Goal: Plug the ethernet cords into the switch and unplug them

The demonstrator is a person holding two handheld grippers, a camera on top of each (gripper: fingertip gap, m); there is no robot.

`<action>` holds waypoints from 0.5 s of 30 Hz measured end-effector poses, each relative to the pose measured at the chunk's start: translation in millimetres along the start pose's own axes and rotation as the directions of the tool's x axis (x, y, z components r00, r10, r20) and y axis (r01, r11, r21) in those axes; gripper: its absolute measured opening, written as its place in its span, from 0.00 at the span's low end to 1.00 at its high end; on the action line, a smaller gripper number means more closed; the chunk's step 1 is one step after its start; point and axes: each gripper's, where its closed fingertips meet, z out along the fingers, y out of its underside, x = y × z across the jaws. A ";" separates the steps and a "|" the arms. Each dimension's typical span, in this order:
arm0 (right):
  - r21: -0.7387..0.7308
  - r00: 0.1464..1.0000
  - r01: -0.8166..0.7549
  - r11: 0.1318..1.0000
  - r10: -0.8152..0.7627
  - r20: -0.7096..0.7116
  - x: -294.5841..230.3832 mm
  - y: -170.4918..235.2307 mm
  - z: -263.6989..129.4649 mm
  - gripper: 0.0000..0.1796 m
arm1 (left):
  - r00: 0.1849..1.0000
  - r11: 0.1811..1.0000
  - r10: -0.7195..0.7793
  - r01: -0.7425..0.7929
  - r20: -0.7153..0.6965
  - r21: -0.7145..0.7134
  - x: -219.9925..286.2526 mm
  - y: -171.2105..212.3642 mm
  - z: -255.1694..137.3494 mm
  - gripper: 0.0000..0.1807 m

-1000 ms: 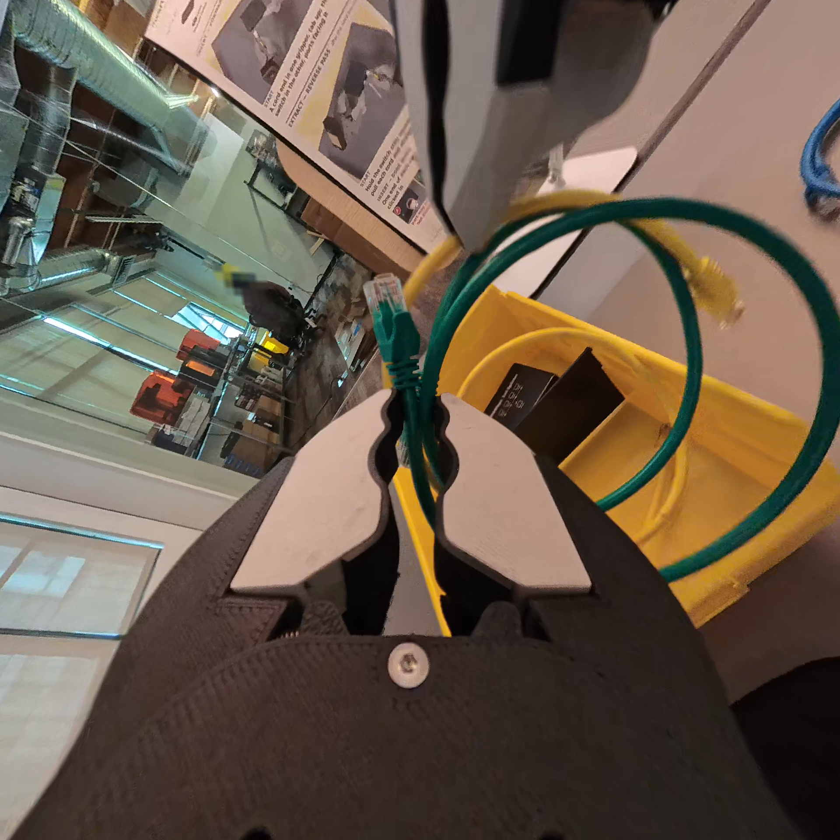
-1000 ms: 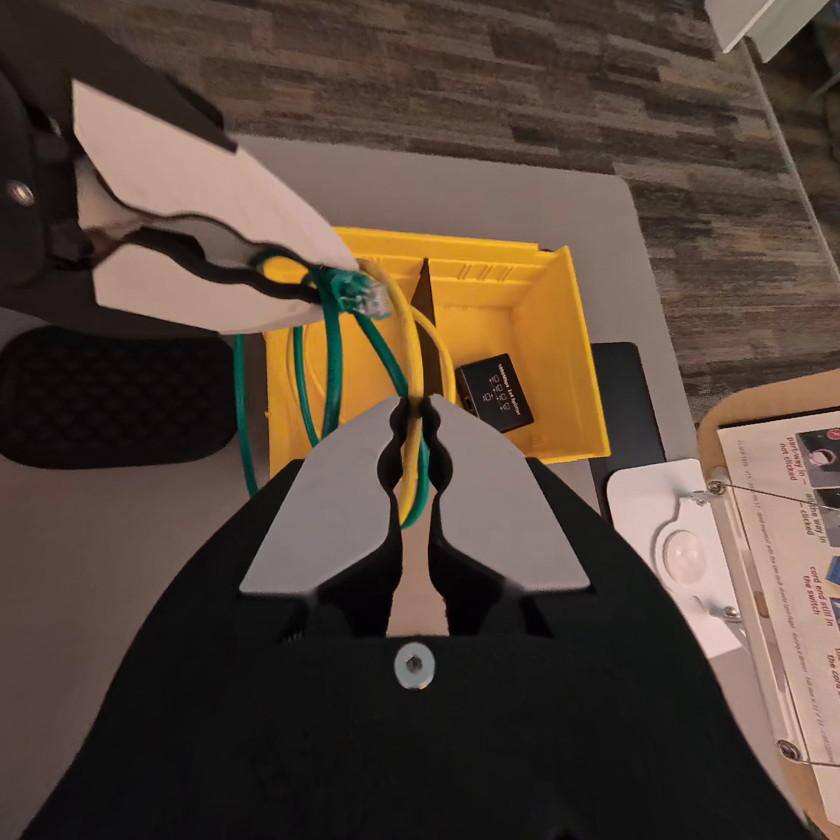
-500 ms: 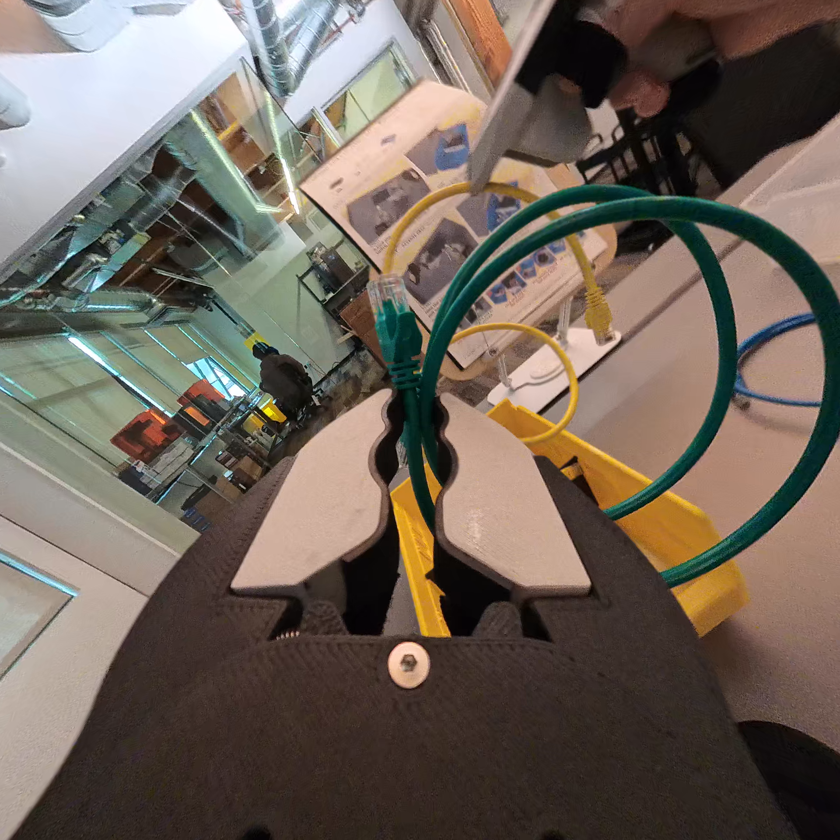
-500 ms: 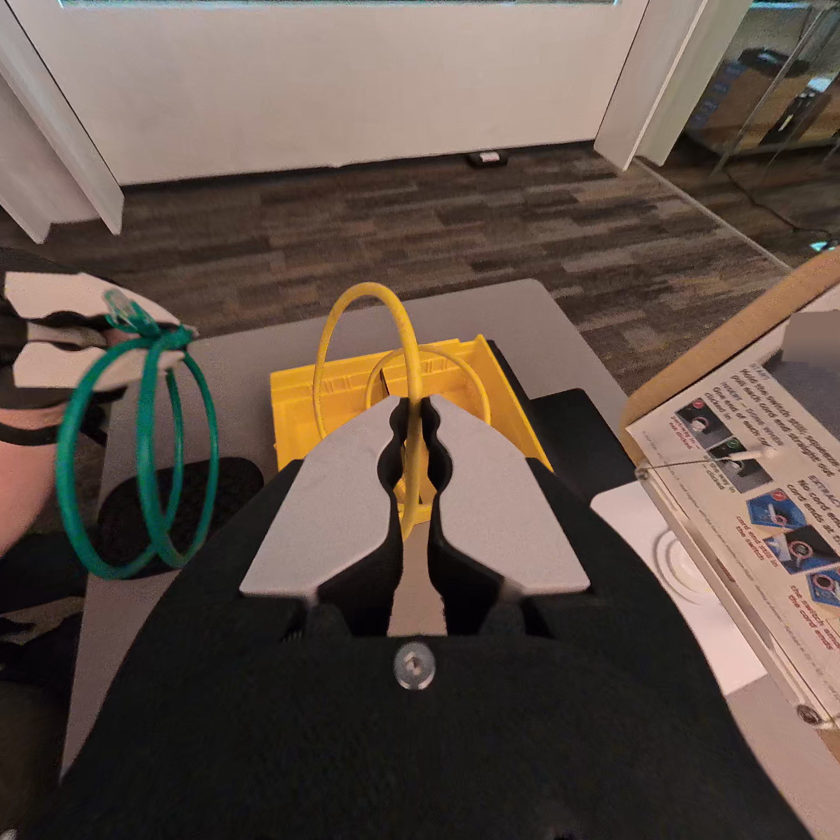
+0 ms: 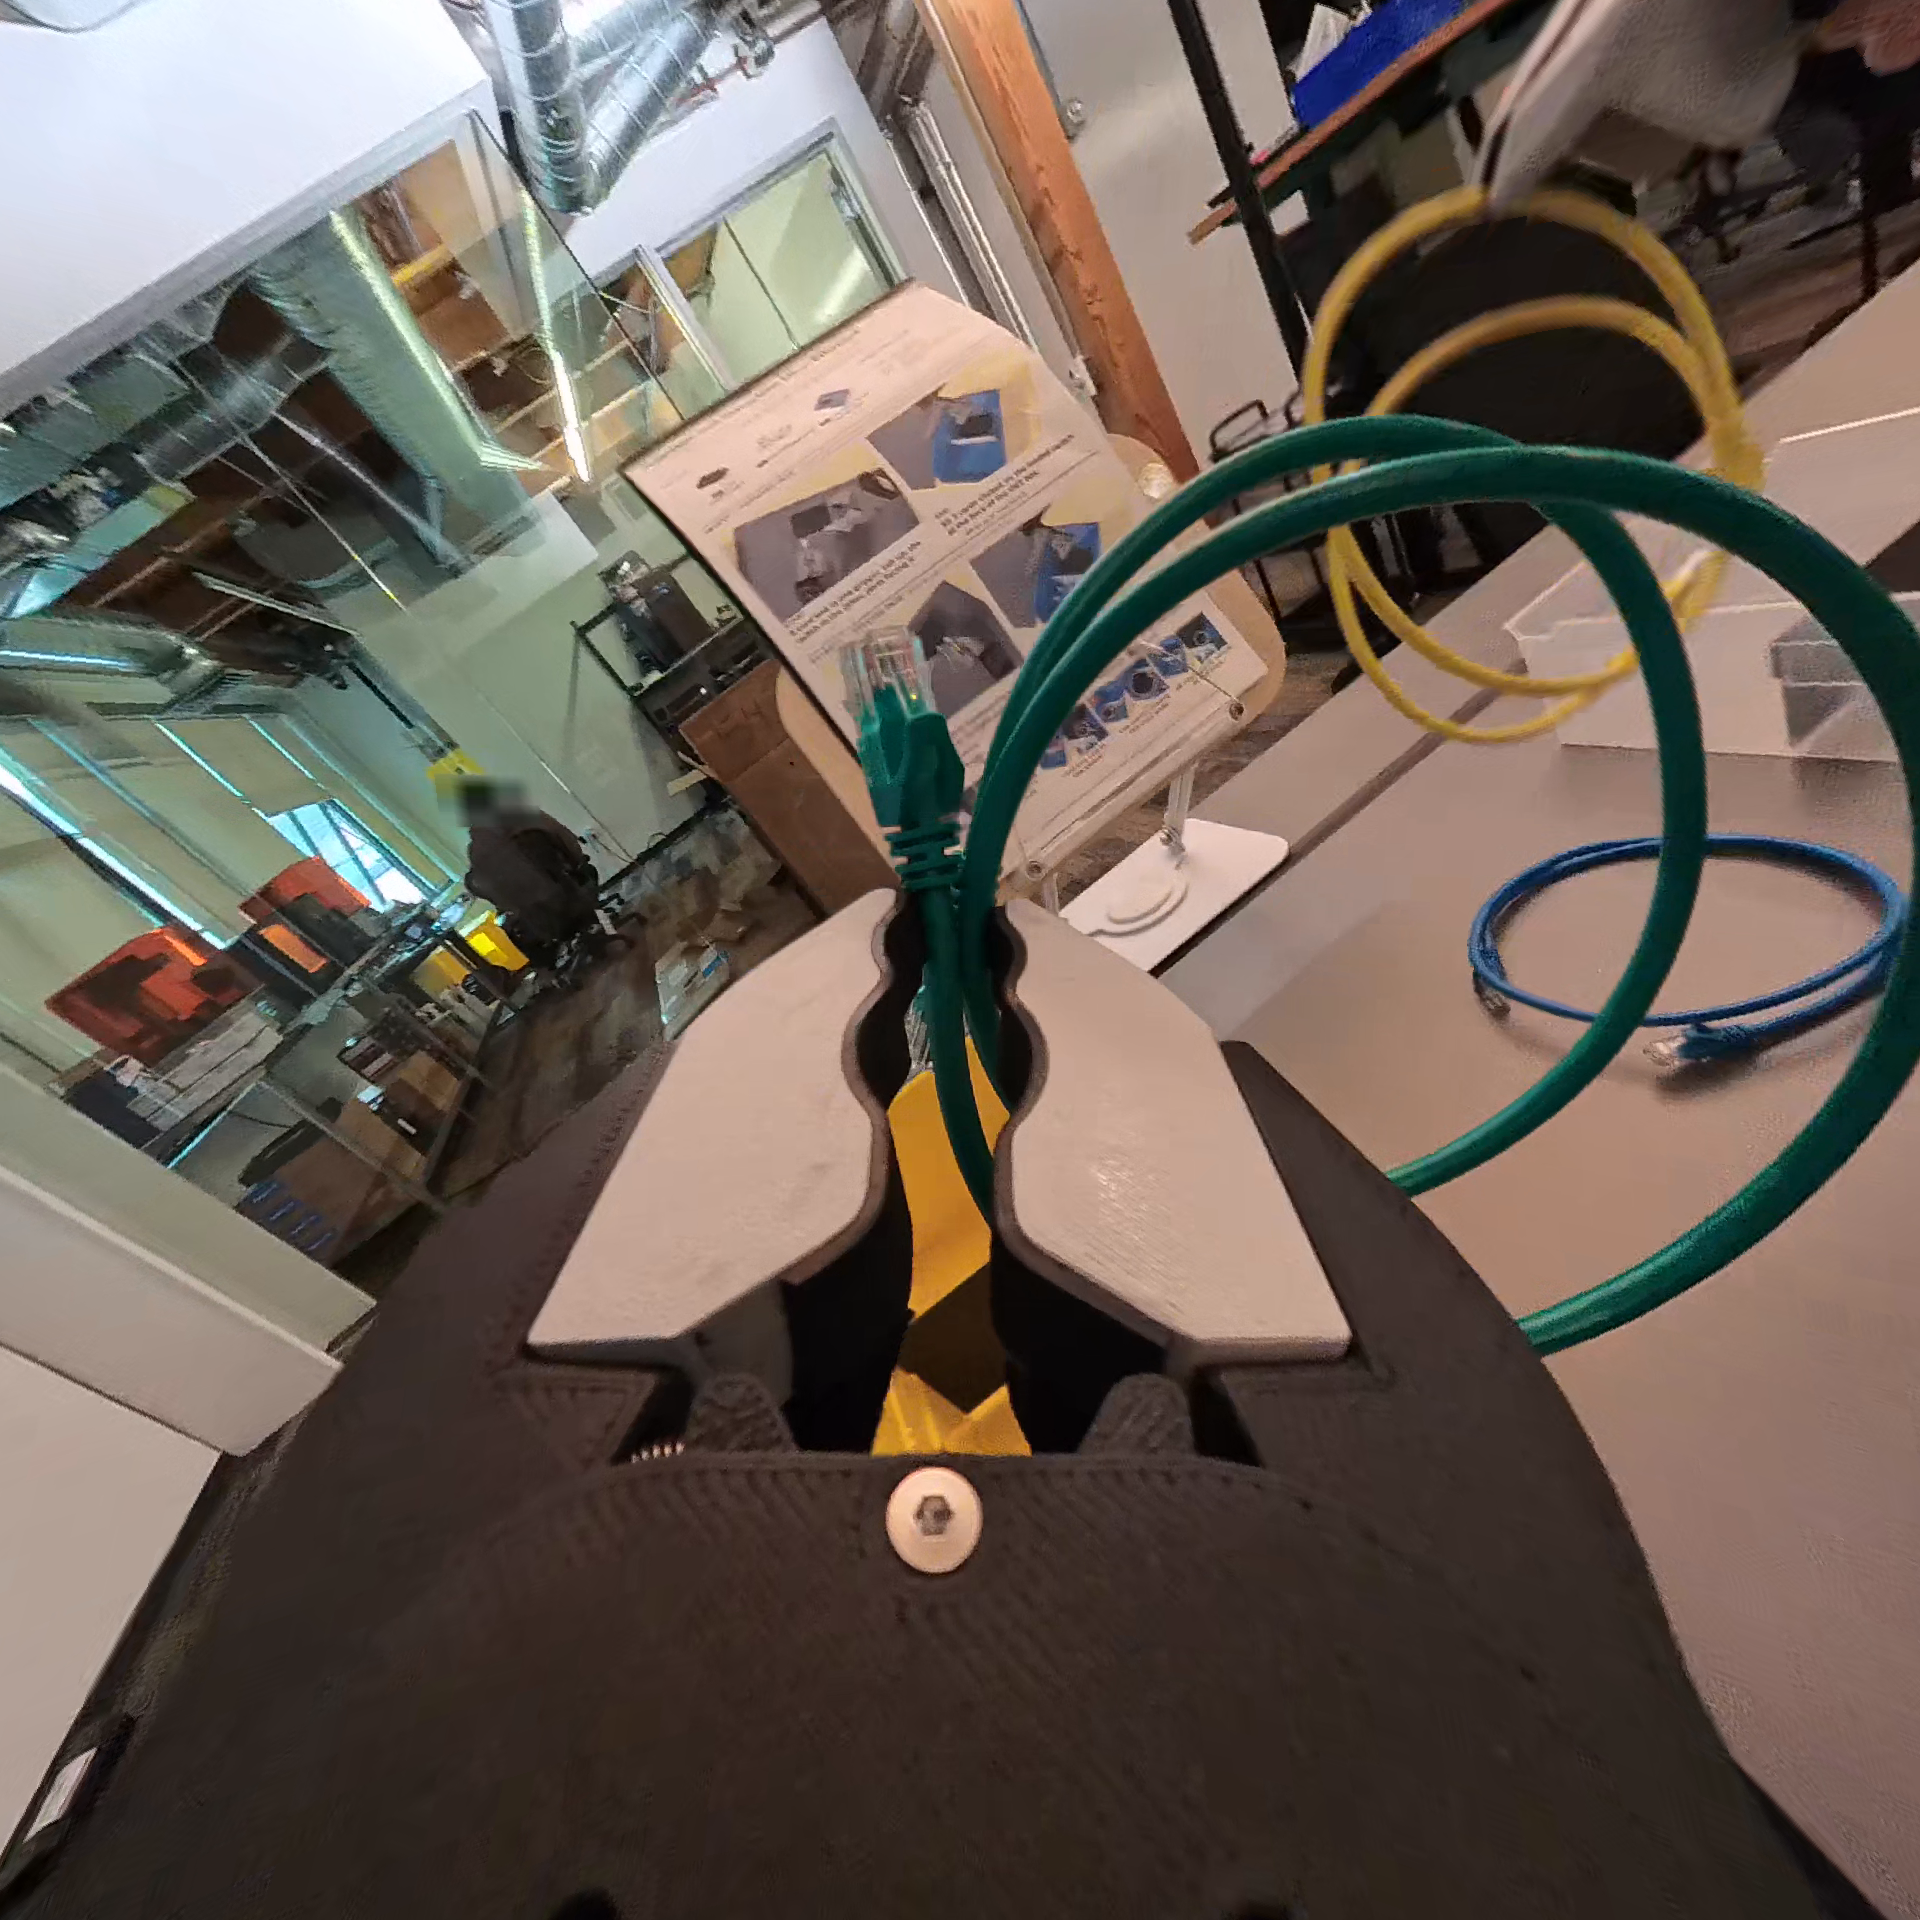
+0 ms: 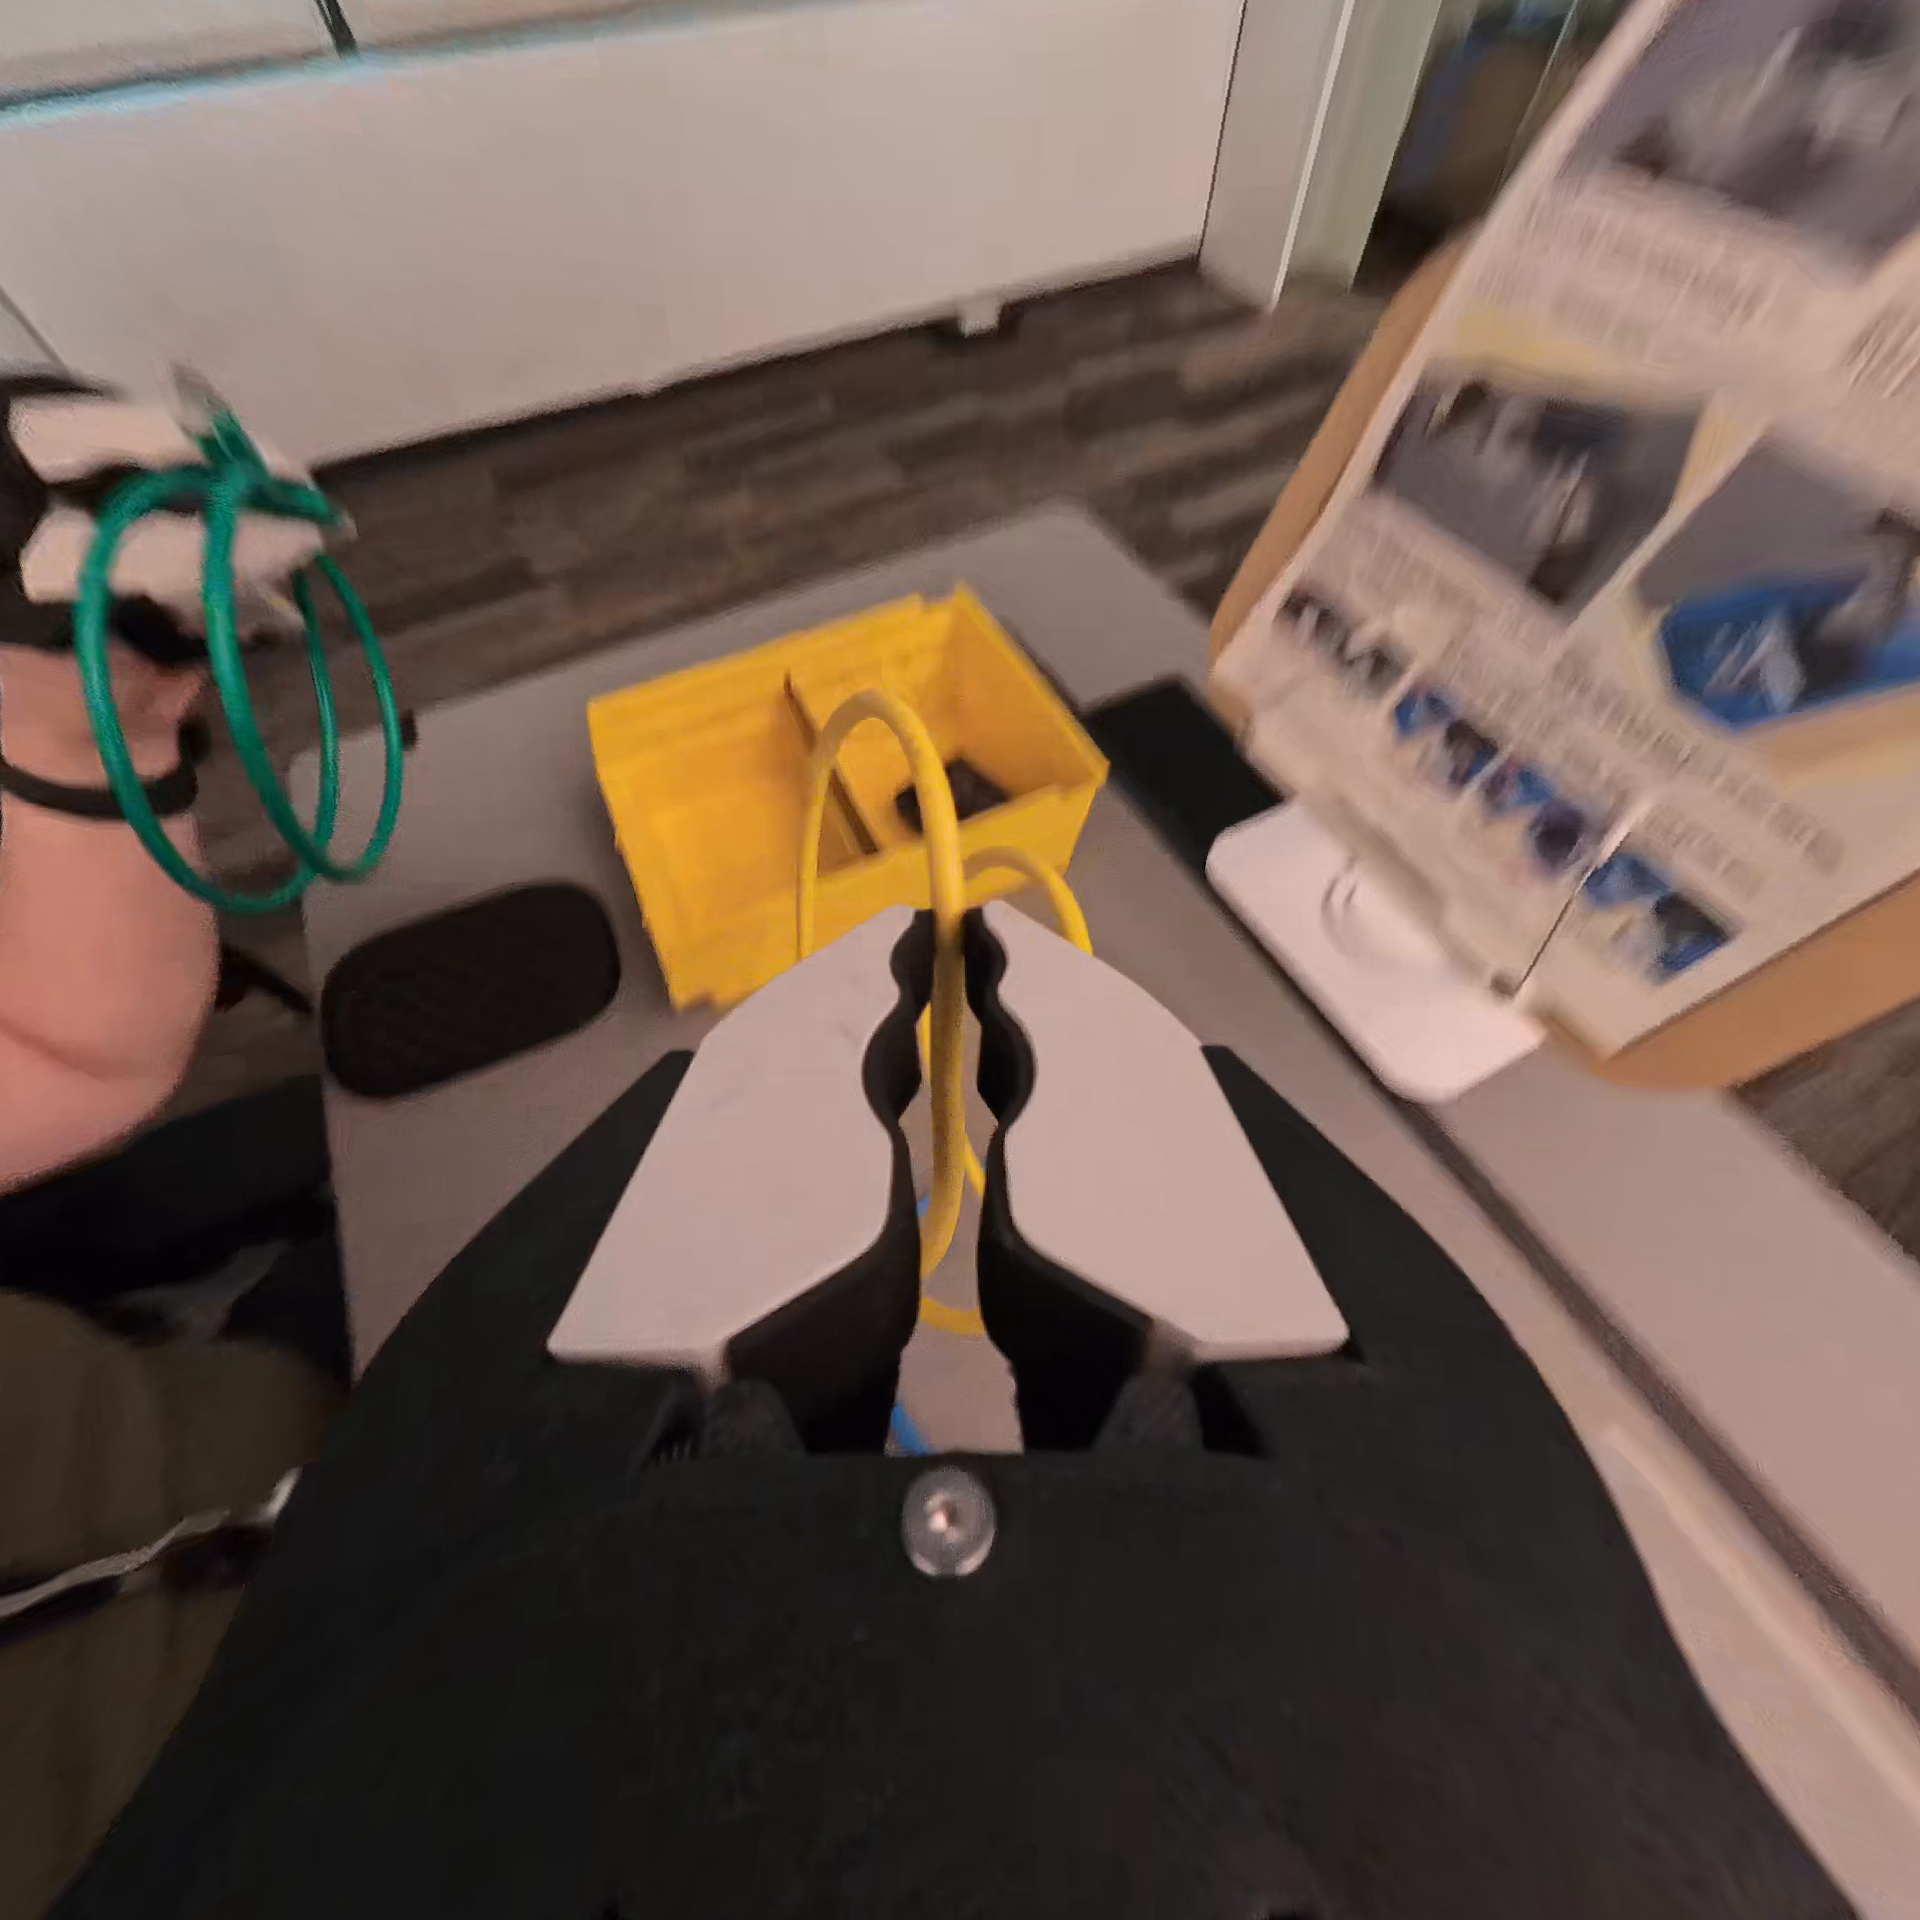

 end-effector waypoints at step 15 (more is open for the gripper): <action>-0.534 0.931 -0.322 0.782 0.364 -0.028 77.7 251.8 115.5 0.04 | 0.957 0.975 -0.058 -0.007 -0.285 -0.223 108.6 -2.8 117.3 0.06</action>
